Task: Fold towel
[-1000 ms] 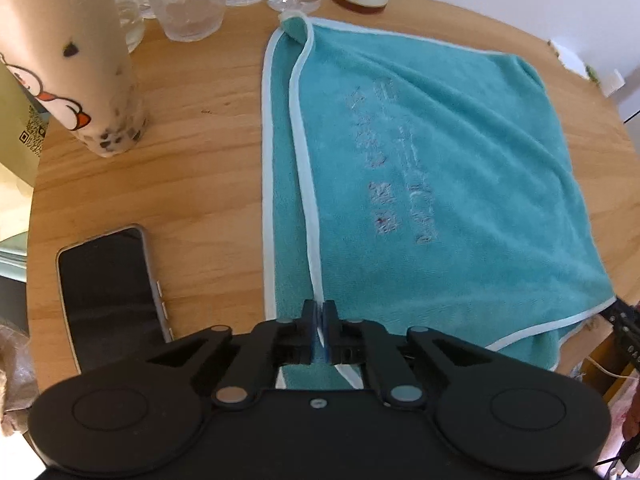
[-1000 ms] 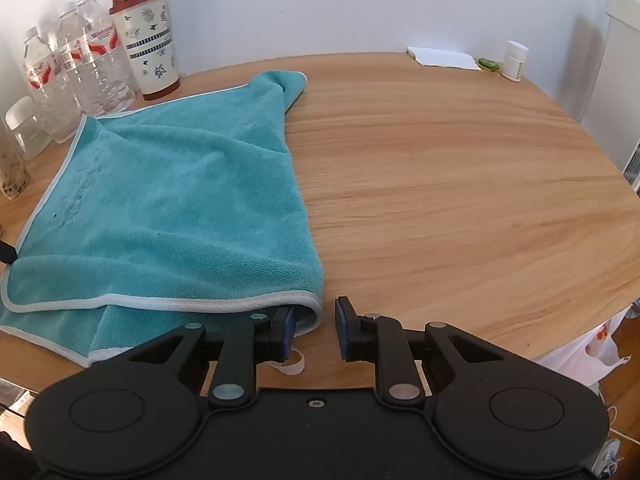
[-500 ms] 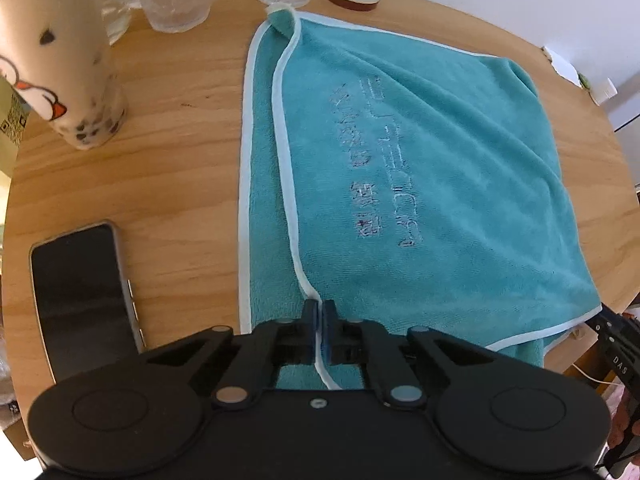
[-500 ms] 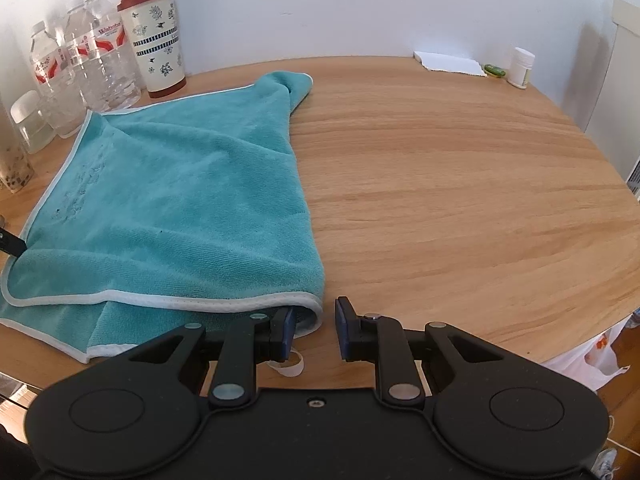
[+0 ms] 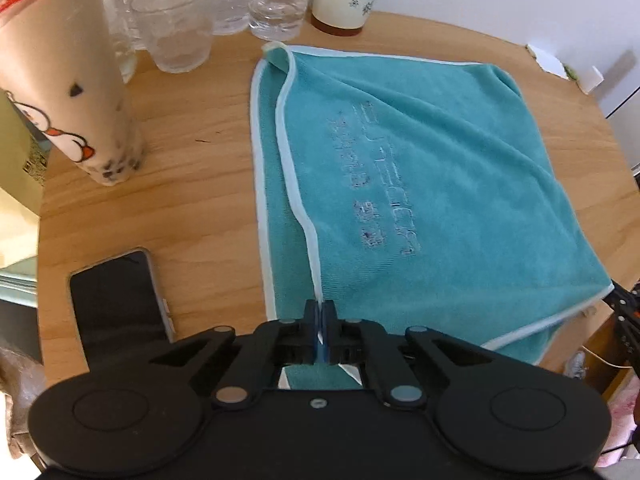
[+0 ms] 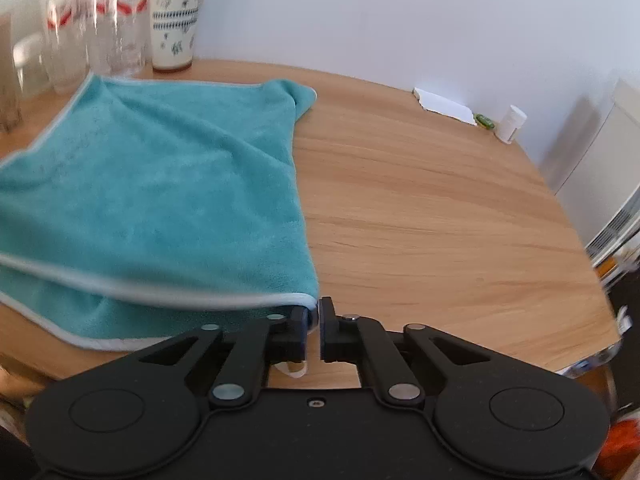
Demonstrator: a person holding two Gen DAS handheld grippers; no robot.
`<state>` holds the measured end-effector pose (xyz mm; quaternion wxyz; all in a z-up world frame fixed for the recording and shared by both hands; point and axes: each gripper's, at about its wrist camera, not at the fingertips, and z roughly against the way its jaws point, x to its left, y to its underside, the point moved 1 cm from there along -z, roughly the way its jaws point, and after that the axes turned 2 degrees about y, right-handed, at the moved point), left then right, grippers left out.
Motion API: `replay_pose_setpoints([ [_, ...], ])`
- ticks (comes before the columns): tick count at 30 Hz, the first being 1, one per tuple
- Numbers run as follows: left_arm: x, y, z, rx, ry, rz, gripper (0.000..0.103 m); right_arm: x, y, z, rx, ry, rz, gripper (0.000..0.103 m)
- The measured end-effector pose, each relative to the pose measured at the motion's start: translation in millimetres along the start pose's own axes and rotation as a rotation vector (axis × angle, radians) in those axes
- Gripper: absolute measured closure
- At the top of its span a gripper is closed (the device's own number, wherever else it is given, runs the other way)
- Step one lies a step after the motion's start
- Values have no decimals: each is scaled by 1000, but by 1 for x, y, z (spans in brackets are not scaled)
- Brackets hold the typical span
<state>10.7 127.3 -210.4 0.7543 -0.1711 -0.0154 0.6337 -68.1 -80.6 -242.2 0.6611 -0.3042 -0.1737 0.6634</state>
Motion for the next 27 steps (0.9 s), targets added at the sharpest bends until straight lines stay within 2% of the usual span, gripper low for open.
replay_pose_setpoints([
  [2, 3, -1, -1, 1, -1, 22, 102, -2, 2, -2, 4, -32, -60, 76],
  [4, 4, -2, 1, -5, -13, 12, 102, -5, 4, -5, 7, -67, -124, 73],
  [6, 2, -4, 4, -21, -33, -15, 102, -4, 6, -11, 17, -60, -144, 73],
  [9, 7, -10, 10, -25, -12, 28, 102, -6, 9, -16, 8, -56, -199, 70],
  [10, 7, -12, 13, -30, -11, 31, 102, -8, 9, -16, 6, -65, -226, 72],
  [12, 5, -15, 18, -44, -17, 11, 102, -8, 8, -16, 7, -76, -237, 88],
  [13, 4, -17, 19, -50, -25, -4, 102, -6, 7, -15, 10, -59, -210, 92],
  [14, 2, -18, 21, -54, -30, -15, 102, -1, 5, -13, 14, -4, -158, 95],
  [16, -1, -21, 23, -54, -29, -28, 102, 4, 3, -9, 13, 79, -90, 95],
  [19, -5, -20, 24, -51, -34, -52, 102, 7, 4, 0, 25, 153, -19, 95],
  [22, -2, -12, 17, -14, -32, -56, 102, 16, 8, 4, 44, 203, 53, 95],
  [25, 1, -5, 8, 21, -29, -55, 102, 18, 11, -2, 102, 220, 35, 95],
  [27, 1, -1, 3, 33, -44, -82, 102, 20, 11, -3, 104, 228, 42, 95],
])
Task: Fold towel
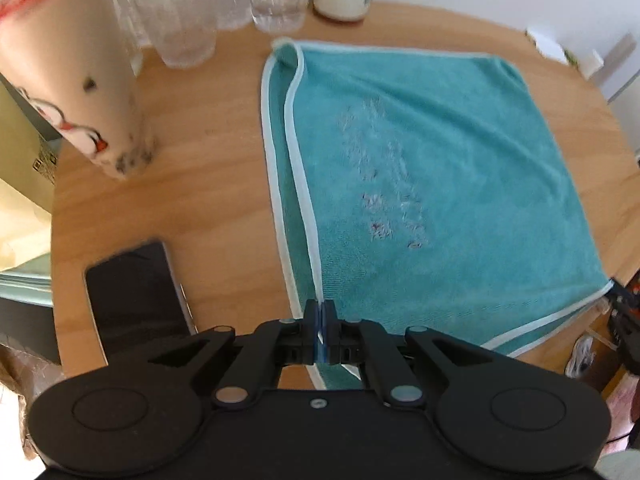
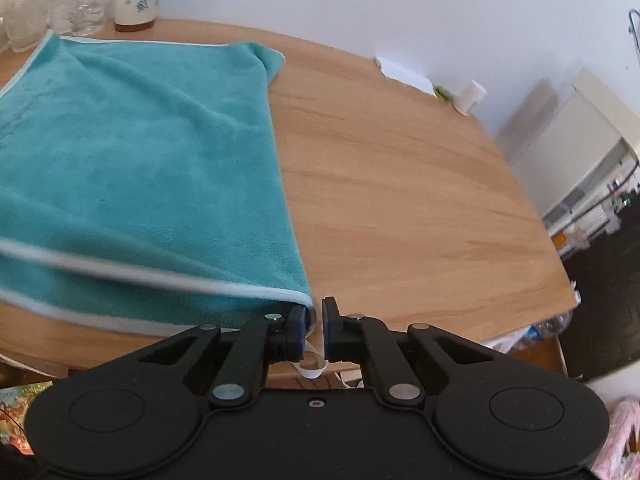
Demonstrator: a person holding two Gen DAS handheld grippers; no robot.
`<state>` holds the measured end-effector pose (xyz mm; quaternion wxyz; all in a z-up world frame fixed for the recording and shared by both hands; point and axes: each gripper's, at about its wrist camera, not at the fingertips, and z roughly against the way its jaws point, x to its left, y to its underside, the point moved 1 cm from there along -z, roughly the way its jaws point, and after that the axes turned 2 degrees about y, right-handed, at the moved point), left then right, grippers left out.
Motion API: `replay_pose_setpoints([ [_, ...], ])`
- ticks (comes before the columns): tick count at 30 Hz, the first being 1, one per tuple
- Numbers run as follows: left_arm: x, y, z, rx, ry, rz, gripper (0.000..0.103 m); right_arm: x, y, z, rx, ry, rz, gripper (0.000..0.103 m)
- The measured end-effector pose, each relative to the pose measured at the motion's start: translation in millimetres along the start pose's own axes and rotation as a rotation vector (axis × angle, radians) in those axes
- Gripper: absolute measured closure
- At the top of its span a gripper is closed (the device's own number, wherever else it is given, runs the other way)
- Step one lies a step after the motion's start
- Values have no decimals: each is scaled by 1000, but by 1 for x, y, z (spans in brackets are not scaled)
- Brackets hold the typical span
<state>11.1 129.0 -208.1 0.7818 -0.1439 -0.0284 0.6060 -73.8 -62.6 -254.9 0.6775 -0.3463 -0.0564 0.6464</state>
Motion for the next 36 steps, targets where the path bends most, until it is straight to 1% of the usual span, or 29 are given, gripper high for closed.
replay_pose_setpoints([
  [5, 1, 1, -5, 17, -1, -9, 102, -1, -2, 1, 8, -8, 23, 93],
  [6, 1, 1, -5, 18, -3, -21, 102, -2, -2, 3, 6, -20, 39, 90],
  [7, 0, 0, -6, 22, -6, -33, 102, -4, -2, 6, -2, -33, 49, 84],
  [8, -1, 0, -6, 23, -10, -37, 102, -8, -2, 9, -13, -51, 48, 80],
  [10, -1, -2, -9, 31, -11, -42, 102, -17, -3, 16, -23, -91, 32, 79],
  [11, -1, -3, -10, 33, -10, -42, 102, -25, -3, 21, -29, -117, 13, 76],
  [14, -3, -5, -12, 35, -7, -40, 101, -43, -7, 32, -42, -192, -36, 76],
  [15, -3, -6, -12, 34, -2, -35, 102, -52, -10, 36, -48, -233, -56, 76],
  [19, -1, -5, -12, 35, 3, -21, 101, -75, -31, 36, -72, -344, -143, 76],
  [21, 0, -5, -11, 33, 4, -15, 101, -82, -49, 26, -69, -369, -165, 76],
  [24, 0, -3, -9, 27, -1, -14, 101, -79, -72, 2, -97, -391, -169, 76],
  [25, 0, -3, -8, 26, -3, -9, 101, -78, -77, -6, -88, -406, -176, 76],
  [27, 0, -2, -8, 27, -5, 2, 101, -71, -97, -31, -54, -443, -196, 76],
  [29, -1, -1, -7, 24, -11, 0, 101, -64, -112, -49, -36, -462, -202, 76],
  [31, -3, 0, -6, 22, -28, -10, 101, -57, -129, -73, 8, -484, -180, 76],
  [33, -4, 0, -7, 23, -38, -8, 101, -49, -139, -90, 68, -507, -132, 76],
  [34, -4, 0, -6, 21, -39, -5, 101, -47, -141, -91, 63, -498, -116, 76],
  [35, -3, 0, -6, 18, -41, 0, 101, -46, -143, -93, 67, -498, -105, 78],
  [36, -3, 0, -5, 17, -42, 5, 101, -46, -144, -93, 74, -507, -100, 85],
])
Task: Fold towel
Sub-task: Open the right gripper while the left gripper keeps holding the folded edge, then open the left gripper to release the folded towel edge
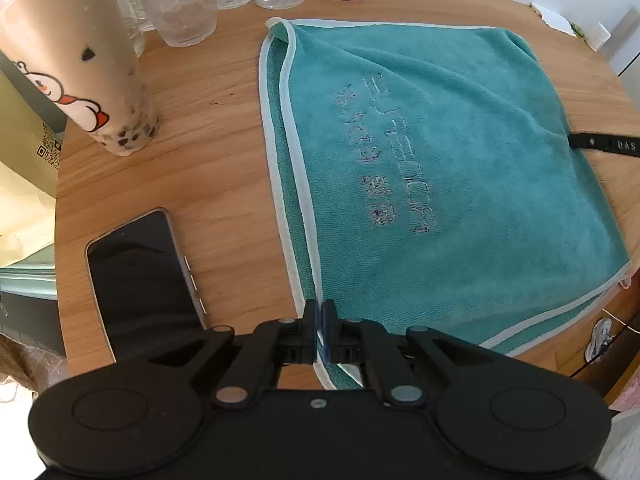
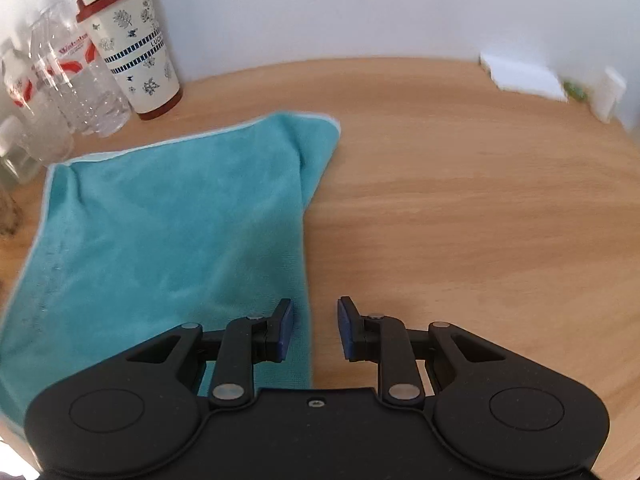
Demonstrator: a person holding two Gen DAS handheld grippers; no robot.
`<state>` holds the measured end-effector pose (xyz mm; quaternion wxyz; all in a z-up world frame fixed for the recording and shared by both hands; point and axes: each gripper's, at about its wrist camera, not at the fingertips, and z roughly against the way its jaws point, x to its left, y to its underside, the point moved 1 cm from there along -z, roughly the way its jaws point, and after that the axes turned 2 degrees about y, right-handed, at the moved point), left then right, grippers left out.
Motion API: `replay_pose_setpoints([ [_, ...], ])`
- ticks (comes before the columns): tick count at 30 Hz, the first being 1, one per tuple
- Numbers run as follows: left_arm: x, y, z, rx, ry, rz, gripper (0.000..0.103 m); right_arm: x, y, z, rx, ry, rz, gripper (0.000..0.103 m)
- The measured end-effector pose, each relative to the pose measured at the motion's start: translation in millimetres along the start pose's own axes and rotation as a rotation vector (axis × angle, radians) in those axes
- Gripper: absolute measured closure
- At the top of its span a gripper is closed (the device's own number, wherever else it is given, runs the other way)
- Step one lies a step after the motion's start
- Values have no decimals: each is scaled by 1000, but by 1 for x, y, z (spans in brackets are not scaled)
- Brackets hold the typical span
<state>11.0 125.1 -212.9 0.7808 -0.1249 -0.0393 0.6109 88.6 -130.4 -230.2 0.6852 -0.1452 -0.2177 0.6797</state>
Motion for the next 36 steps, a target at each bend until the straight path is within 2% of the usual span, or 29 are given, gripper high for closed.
replay_pose_setpoints([
  [1, 0, 0, 0, -1, 0, 4, 101, -1, -1, 0, 11, -23, -9, 101],
  [3, 0, 0, 2, -7, 1, 10, 101, -1, -2, 3, 13, -19, -12, 100],
  [7, -3, -4, 8, -27, 5, 9, 101, -2, -7, 26, -50, 87, 19, 103],
  [11, -5, -7, 6, -26, 33, 23, 101, -12, -10, 38, -54, 92, 5, 103],
  [16, -1, 1, 7, -19, 22, 23, 101, -5, -10, 25, -59, 123, 39, 96],
  [18, 1, 2, 14, -20, 37, 35, 101, -5, -19, 19, -89, 117, 17, 88],
  [20, -1, 3, 21, -27, 34, 19, 101, -5, -31, 15, -130, 136, 15, 70],
  [21, -3, 3, 23, -29, 31, 10, 101, -5, -36, 14, -145, 143, 17, 67],
  [23, -5, 5, 22, -17, 24, 10, 101, -8, -52, 6, -157, 117, 10, 67],
  [26, -8, 7, 19, -7, 9, 16, 101, -18, -82, -12, -147, 28, -48, 67],
  [31, -11, 8, 15, 7, -3, 40, 101, -27, -102, -43, -67, -53, -118, 67],
  [33, -11, 8, 13, 9, -6, 54, 101, -29, -104, -50, -30, -99, -137, 77],
  [34, -11, 8, 13, 9, -9, 57, 101, -29, -104, -53, -16, -121, -146, 93],
  [36, -13, 9, 11, 8, -17, 51, 101, -30, -106, -52, -17, -107, -143, 98],
])
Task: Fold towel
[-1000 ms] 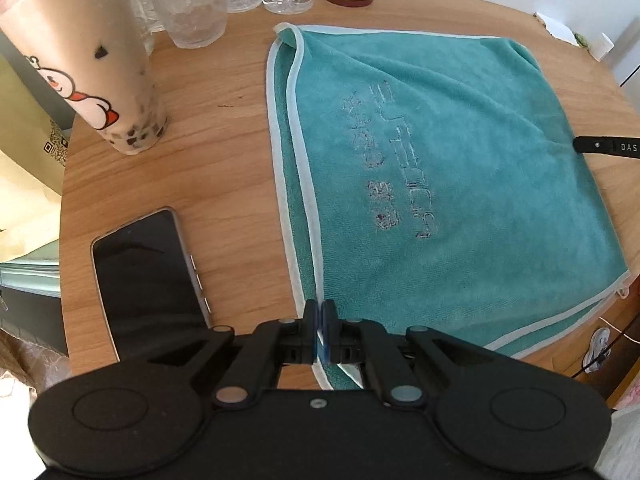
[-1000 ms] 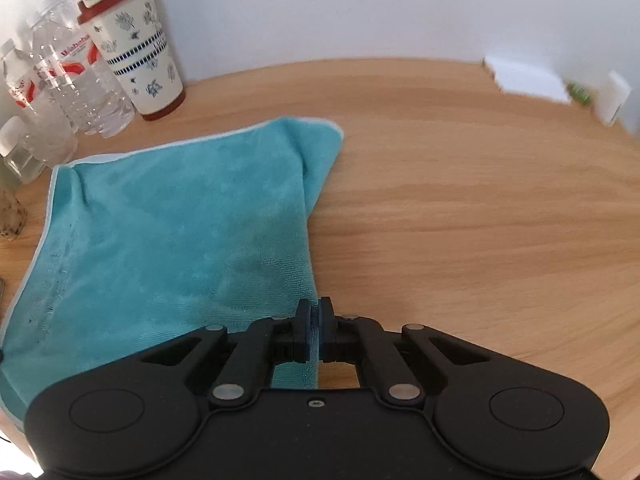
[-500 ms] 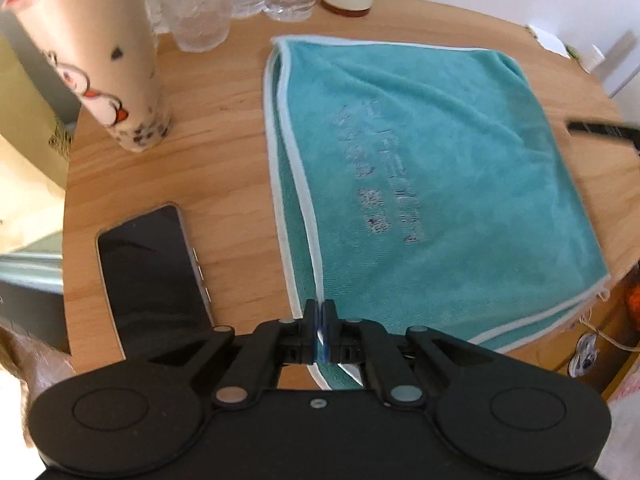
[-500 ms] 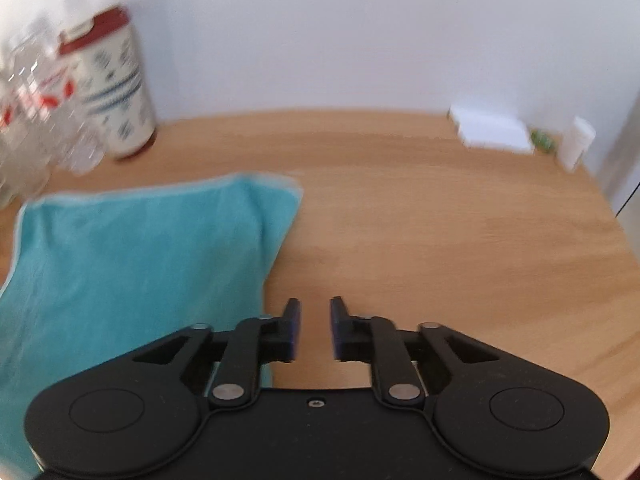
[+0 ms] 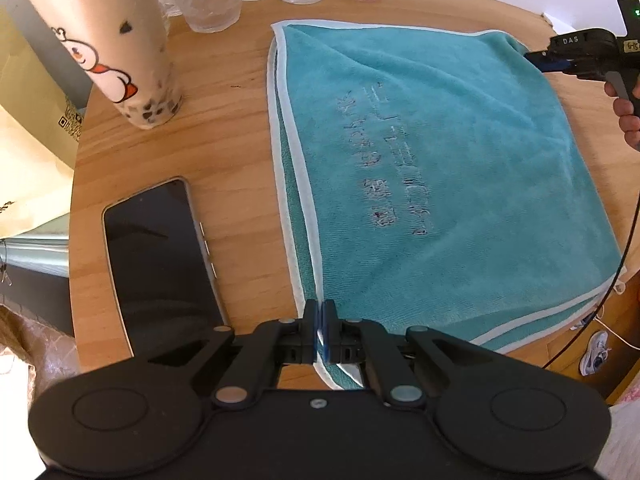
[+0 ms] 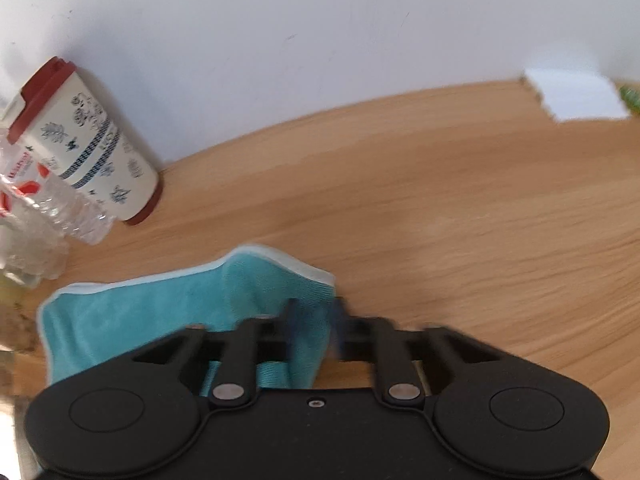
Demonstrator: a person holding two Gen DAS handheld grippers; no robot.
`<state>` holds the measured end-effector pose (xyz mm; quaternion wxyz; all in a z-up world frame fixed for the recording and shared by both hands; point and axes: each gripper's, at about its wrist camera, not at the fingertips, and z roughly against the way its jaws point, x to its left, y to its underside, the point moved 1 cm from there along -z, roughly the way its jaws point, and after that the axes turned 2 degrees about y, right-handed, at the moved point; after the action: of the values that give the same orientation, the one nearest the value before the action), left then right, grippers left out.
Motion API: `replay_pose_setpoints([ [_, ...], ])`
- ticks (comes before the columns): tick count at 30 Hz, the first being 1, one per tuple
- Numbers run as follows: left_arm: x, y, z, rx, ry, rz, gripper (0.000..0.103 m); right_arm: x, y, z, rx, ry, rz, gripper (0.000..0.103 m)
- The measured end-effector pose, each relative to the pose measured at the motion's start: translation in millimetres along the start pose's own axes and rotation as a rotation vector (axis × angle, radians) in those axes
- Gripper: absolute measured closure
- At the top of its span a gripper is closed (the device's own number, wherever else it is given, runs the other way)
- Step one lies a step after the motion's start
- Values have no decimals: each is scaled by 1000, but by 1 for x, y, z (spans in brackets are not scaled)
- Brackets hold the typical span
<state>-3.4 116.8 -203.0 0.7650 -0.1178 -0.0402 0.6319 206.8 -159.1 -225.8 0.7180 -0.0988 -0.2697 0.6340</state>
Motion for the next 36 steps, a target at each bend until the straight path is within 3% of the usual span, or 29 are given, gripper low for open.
replay_pose_setpoints([
  [4, -4, 6, -2, -5, -30, -73, 101, 4, -14, 0, -7, 30, 47, 100],
  [9, -2, 4, -11, 25, -28, -77, 101, 23, -35, -7, -10, 85, 193, 100],
  [15, -10, -8, -17, 30, -5, -62, 101, 37, -55, -24, -8, 142, 276, 98],
  [18, -9, -9, -20, 29, 0, -32, 101, 45, -50, -19, -24, 159, 325, 83],
  [19, -8, -9, -20, 32, 4, -20, 101, 44, -47, -11, -37, 166, 331, 69],
  [21, -4, -9, -19, 39, 9, 9, 94, 36, -39, 8, -58, 167, 328, 63],
  [23, 0, -10, -17, 43, 5, 30, 77, 26, -23, 35, -62, 158, 324, 63],
  [27, 9, -19, -2, 17, 20, 62, 65, 8, 26, 78, -13, 131, 314, 63],
  [29, 13, -28, 4, -9, 32, 70, 53, 0, 61, 93, 30, 129, 313, 63],
  [34, 8, -54, 7, -74, 52, 38, 52, -18, 138, 112, 120, 102, 212, 63],
  [36, -2, -62, 4, -104, 47, -2, 52, -20, 153, 113, 128, 82, 168, 63],
])
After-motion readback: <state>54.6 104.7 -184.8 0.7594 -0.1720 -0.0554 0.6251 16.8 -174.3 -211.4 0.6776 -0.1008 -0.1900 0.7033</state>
